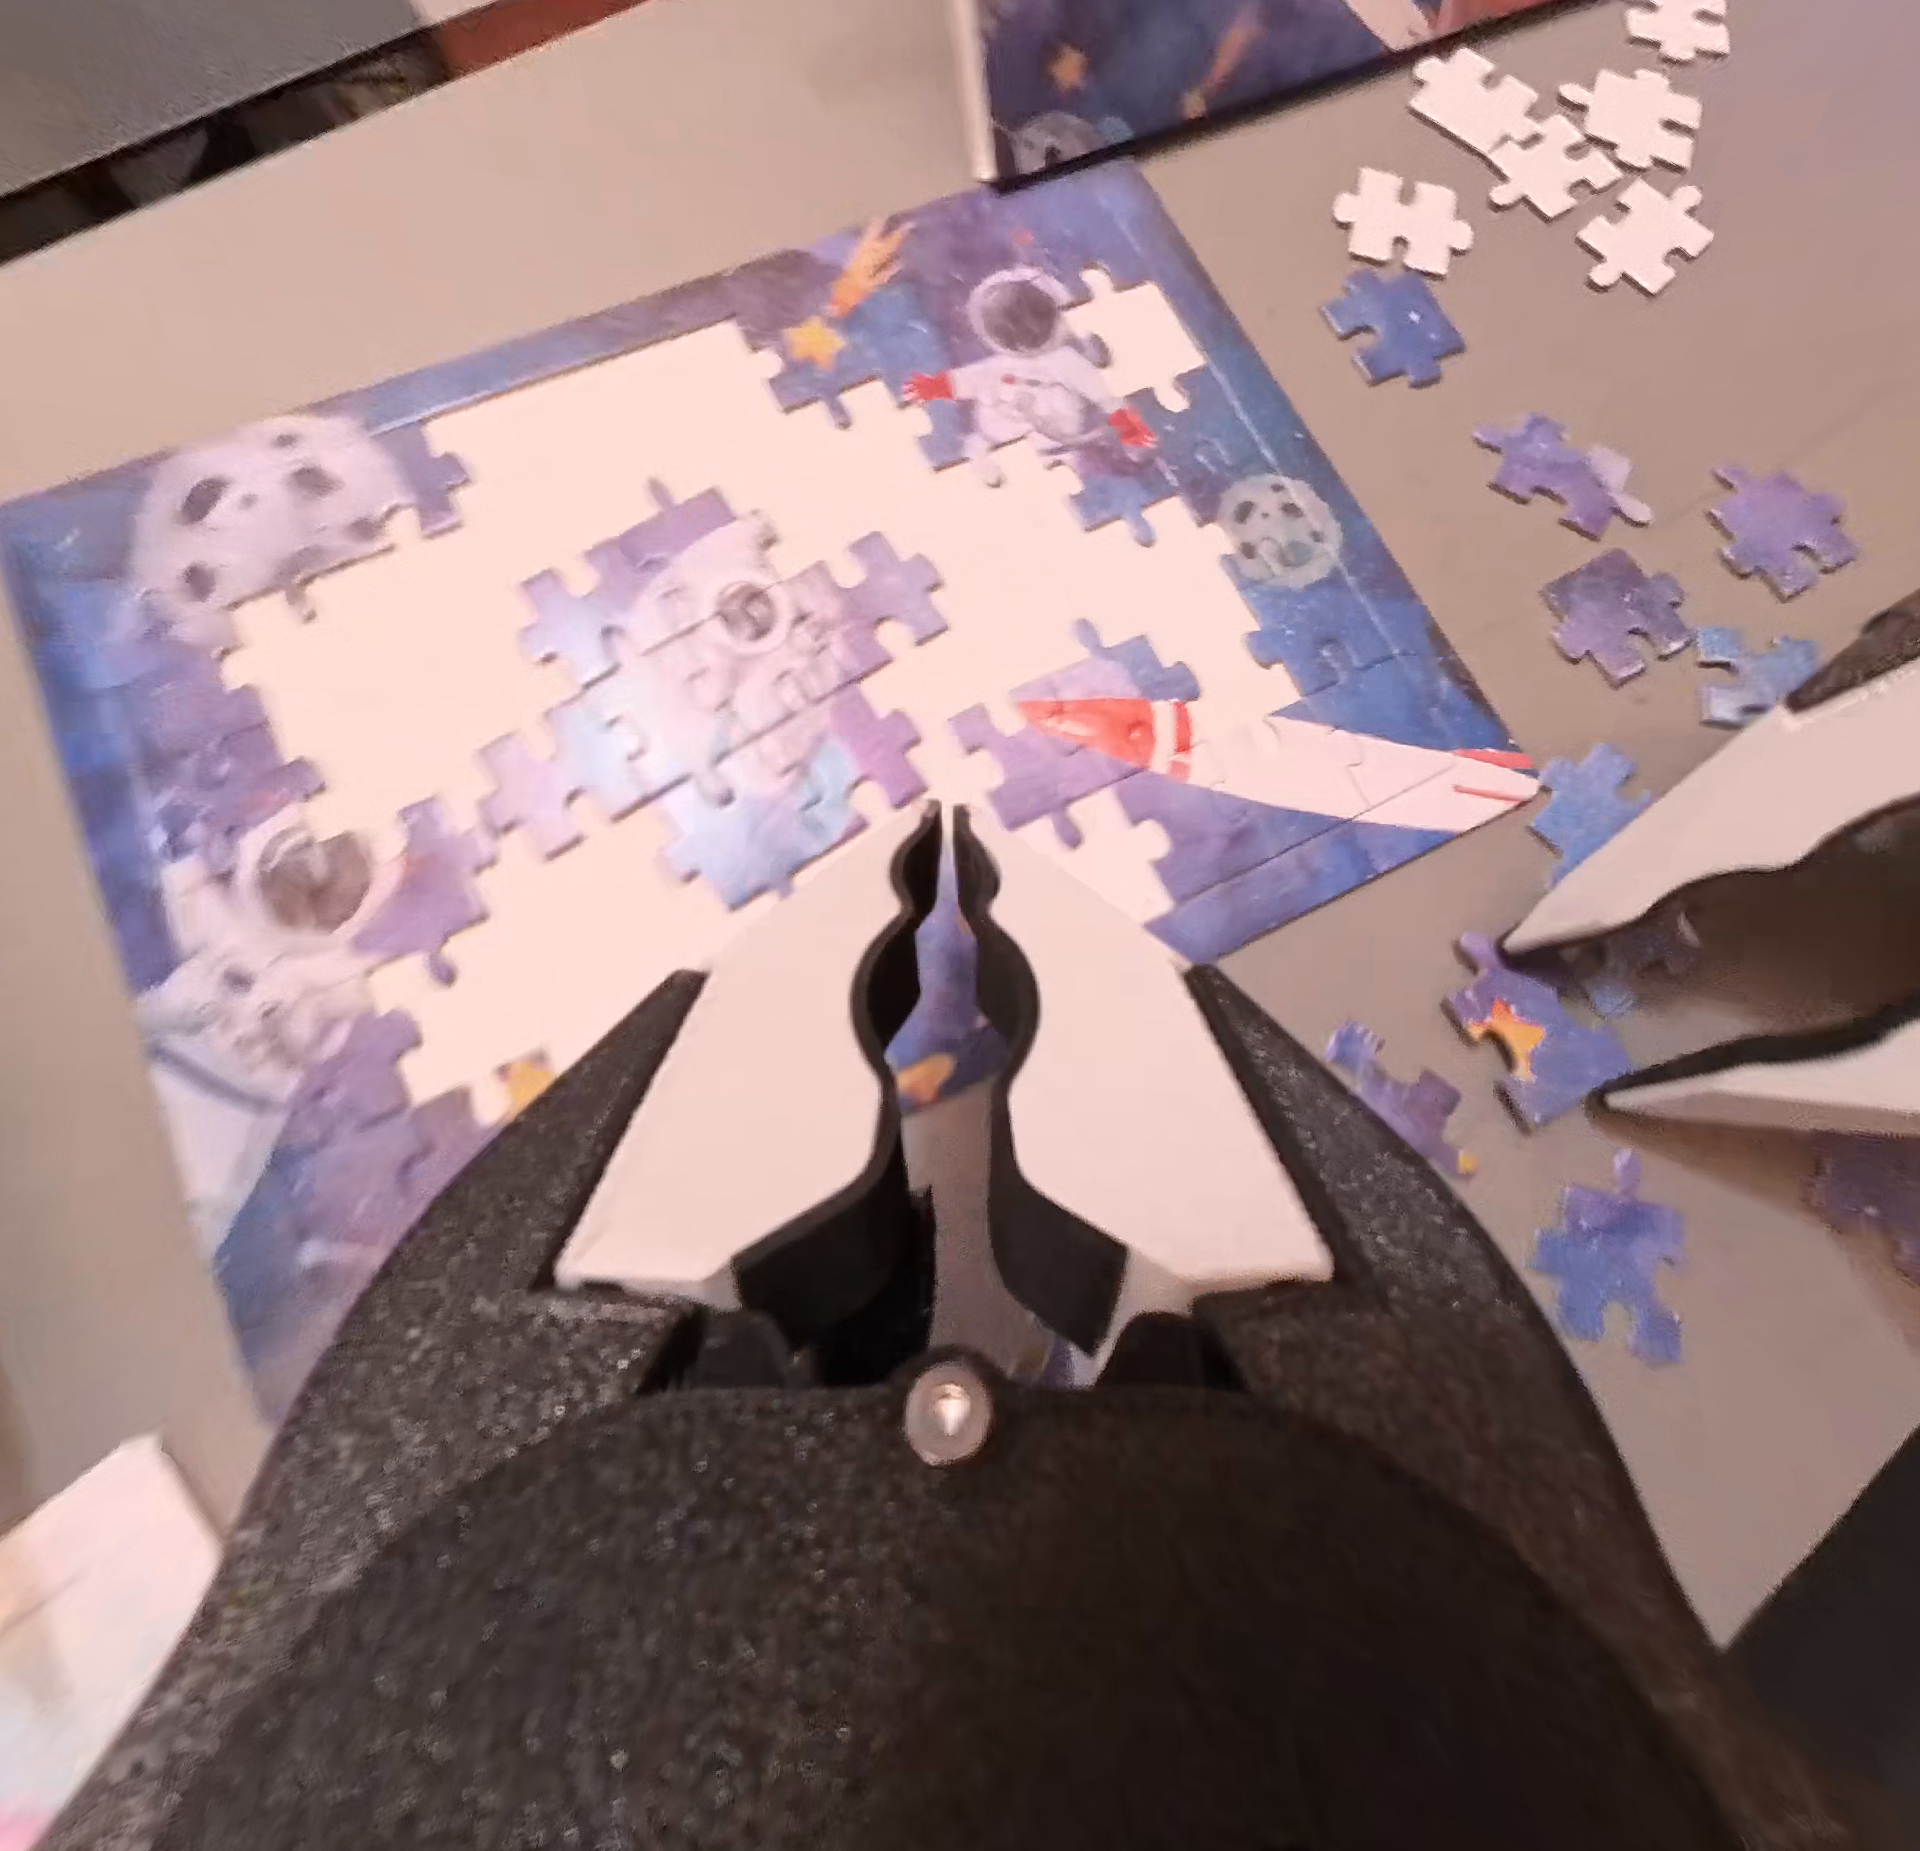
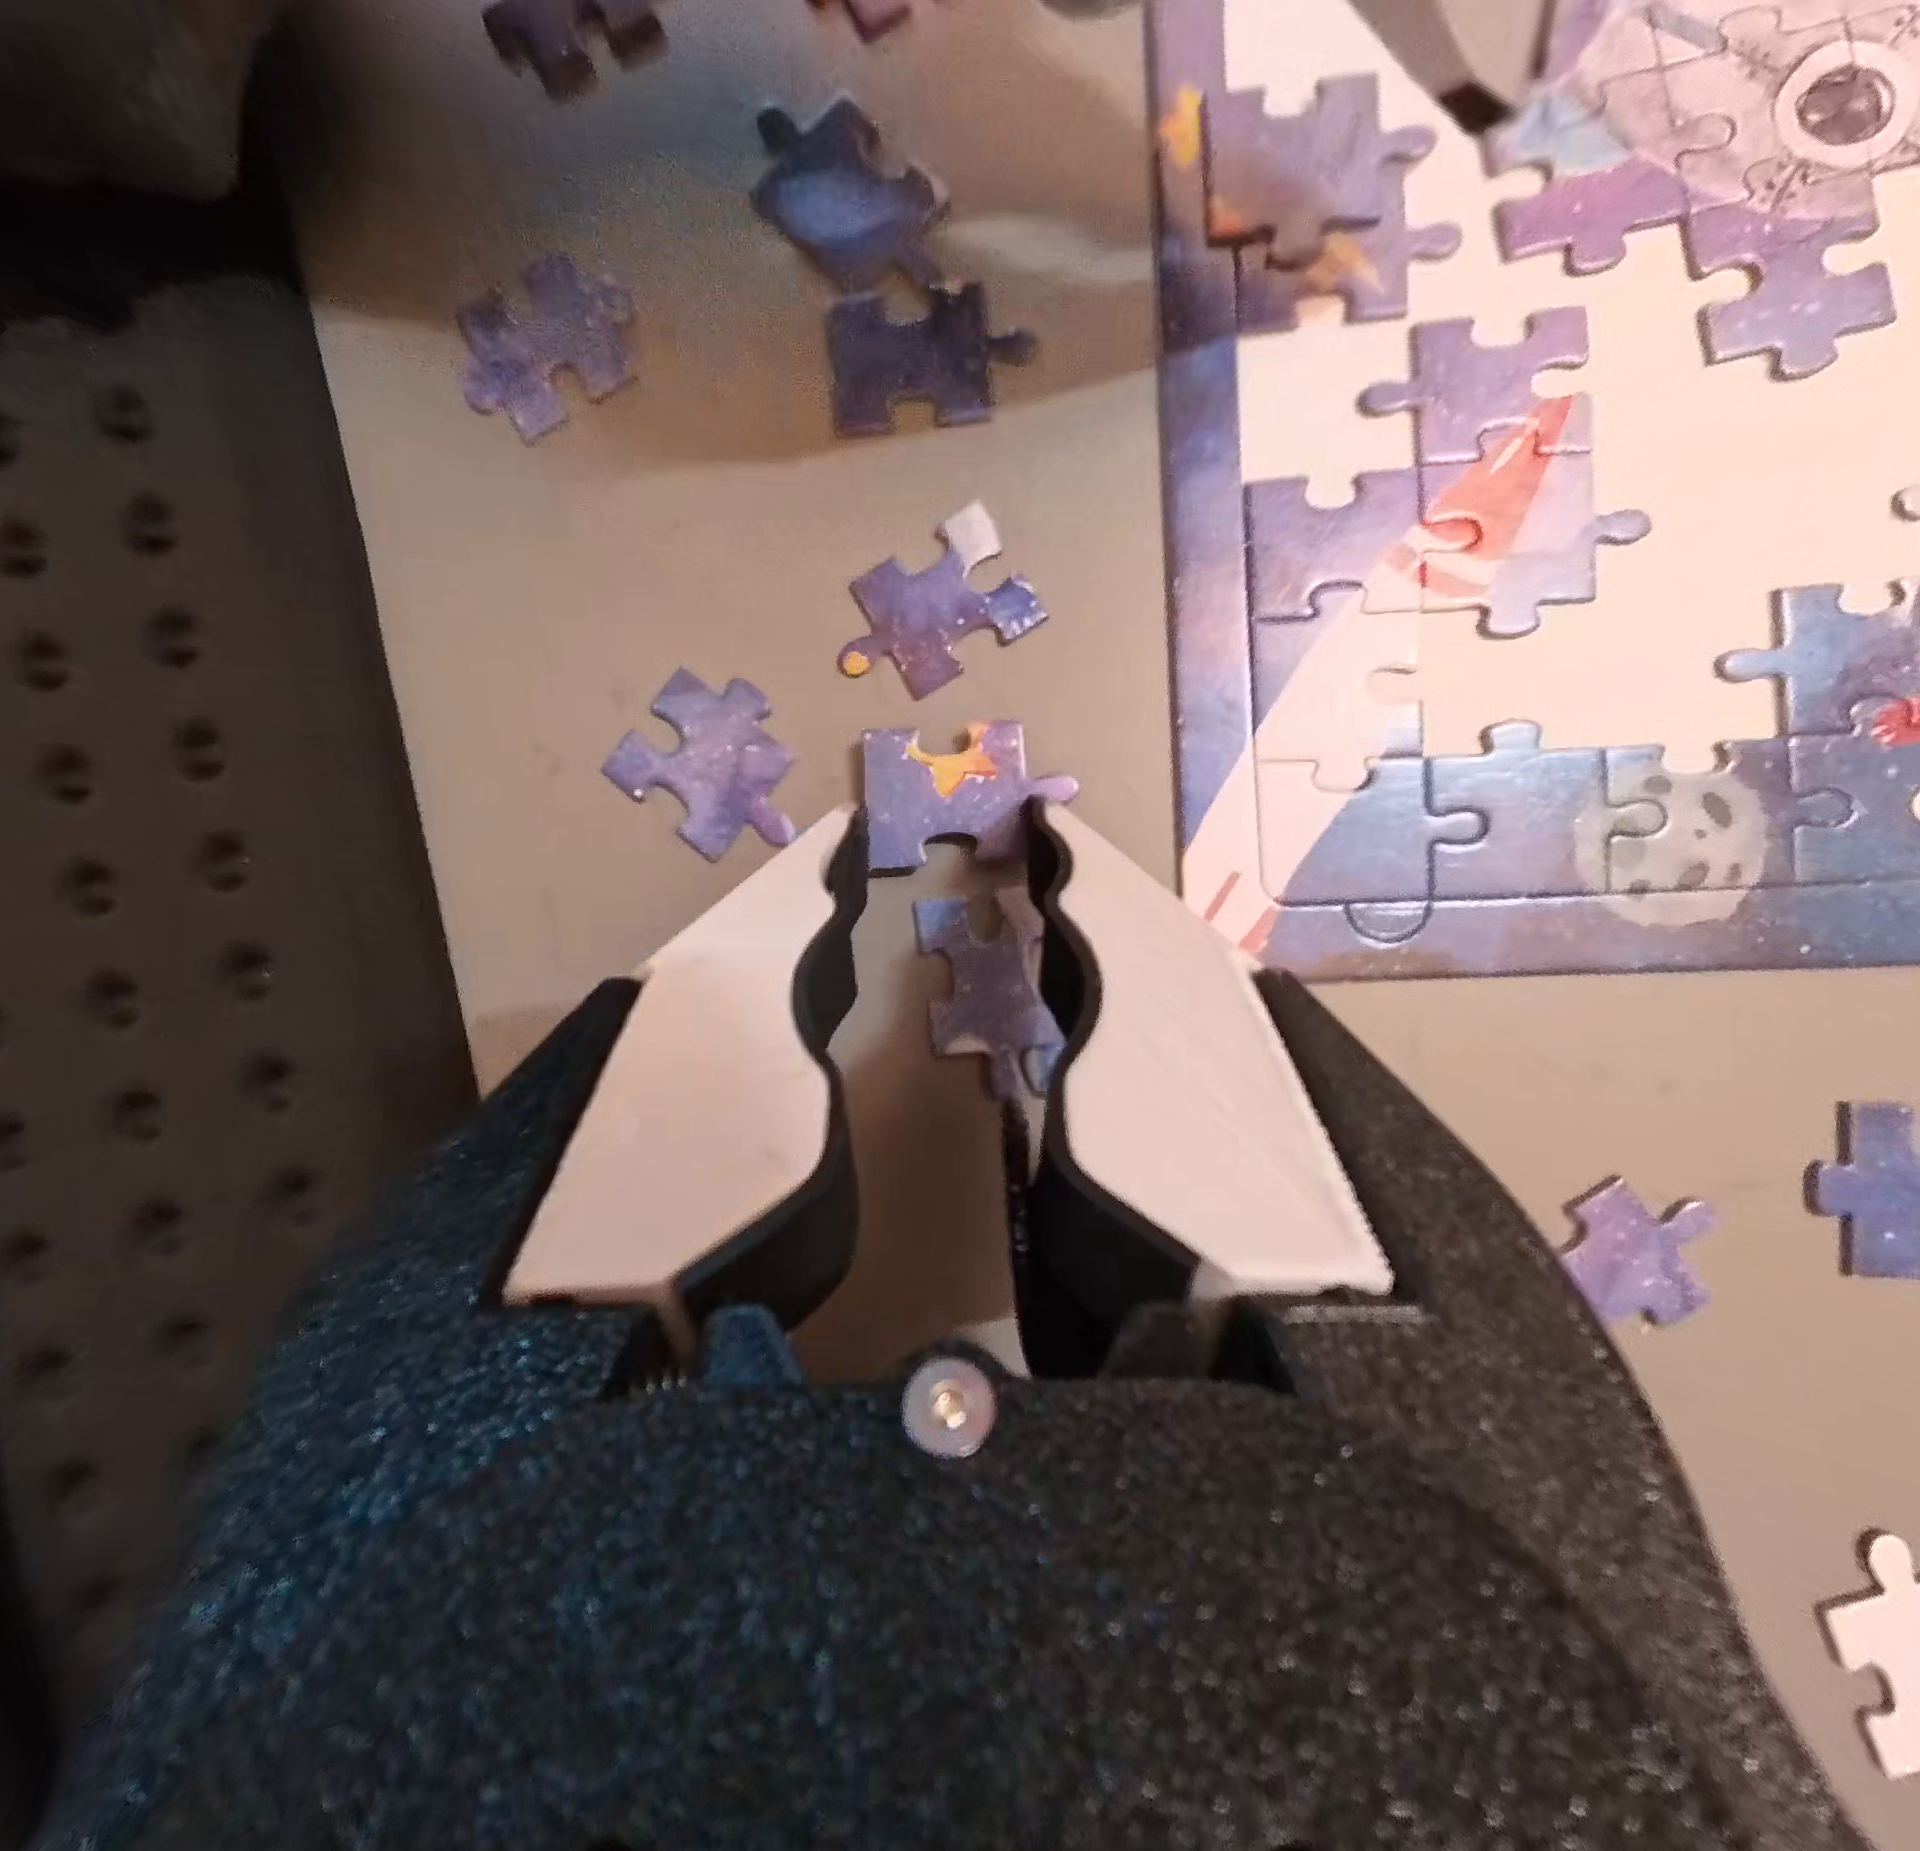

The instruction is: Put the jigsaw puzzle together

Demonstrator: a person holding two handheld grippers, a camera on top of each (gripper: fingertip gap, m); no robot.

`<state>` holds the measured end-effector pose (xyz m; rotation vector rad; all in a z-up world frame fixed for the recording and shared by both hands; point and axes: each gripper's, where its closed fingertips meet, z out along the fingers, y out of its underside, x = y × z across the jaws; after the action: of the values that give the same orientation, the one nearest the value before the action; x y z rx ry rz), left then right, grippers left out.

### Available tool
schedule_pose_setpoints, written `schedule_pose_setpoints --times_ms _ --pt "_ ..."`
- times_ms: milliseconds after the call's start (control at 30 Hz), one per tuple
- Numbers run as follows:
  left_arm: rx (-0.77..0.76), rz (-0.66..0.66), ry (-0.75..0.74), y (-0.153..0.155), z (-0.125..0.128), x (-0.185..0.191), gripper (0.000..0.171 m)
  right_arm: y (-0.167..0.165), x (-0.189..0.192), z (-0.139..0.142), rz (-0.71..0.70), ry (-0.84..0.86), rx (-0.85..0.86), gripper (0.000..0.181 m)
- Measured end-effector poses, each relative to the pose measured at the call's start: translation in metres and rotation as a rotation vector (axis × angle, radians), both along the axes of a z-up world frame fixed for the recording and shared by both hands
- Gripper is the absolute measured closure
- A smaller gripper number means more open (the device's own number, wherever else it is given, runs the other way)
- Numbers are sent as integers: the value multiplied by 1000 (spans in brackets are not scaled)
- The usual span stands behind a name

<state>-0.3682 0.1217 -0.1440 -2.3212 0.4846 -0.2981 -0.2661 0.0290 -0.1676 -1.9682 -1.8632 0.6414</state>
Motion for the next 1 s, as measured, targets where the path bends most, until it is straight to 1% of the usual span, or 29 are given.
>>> schedule_pose_setpoints --times_ms 67,100,133,167,233,267,333,400,467,533,633,767,800,867,900,967,1000 --pt "-25 32 31 -8 -4 -25 165 2 -5 3 20 18 -14 151" --pt "-21 61 47 -9 -7 -40 162 4 -6 1 28 0 -26 150" --pt "-28 80 34 -11 -9 -50 160 8 -4 -1 37 -30 -25 144" --pt "-46 86 -1 -13 -11 -55 157 12 -3 2 42 -34 -11 140" --pt "-52 88 -52 -14 -12 -59 153 20 -9 18 48 15 -13 140" --pt "-46 79 -55 -13 -13 -60 153 27 -13 28 45 37 -15 141" --pt "-53 60 -29 -14 -17 -60 153 55 -23 39 -1 32 29 146" --pt "-65 53 -5 -15 -23 -57 154 86 -39 37 -34 14 74 145" --pt "-63 66 14 -15 -27 -56 155 108 -64 25 -61 16 65 143" --pt "-50 91 23 -15 -27 -56 157 119 -90 21 -67 71 42 139" --pt "-35 115 22 -16 -27 -56 157 140 -118 17 -117 132 64 135" --pt "-34 121 11 -15 -27 -57 157 153 -137 2 -97 107 102 130" --pt "-33 123 9 -14 -27 -57 158 155 -140 1 -88 103 105 131" --pt "-31 126 10 -13 -28 -57 160 163 -141 3 -77 89 109 140" --pt "-30 127 10 -13 -28 -58 160 169 -139 3 -80 79 92 150" --pt "-28 131 8 -12 -29 -57 160 171 -137 -1 -62 54 26 154" --pt "-28 135 5 -12 -29 -58 160 175 -135 -3 -62 47 30 159"
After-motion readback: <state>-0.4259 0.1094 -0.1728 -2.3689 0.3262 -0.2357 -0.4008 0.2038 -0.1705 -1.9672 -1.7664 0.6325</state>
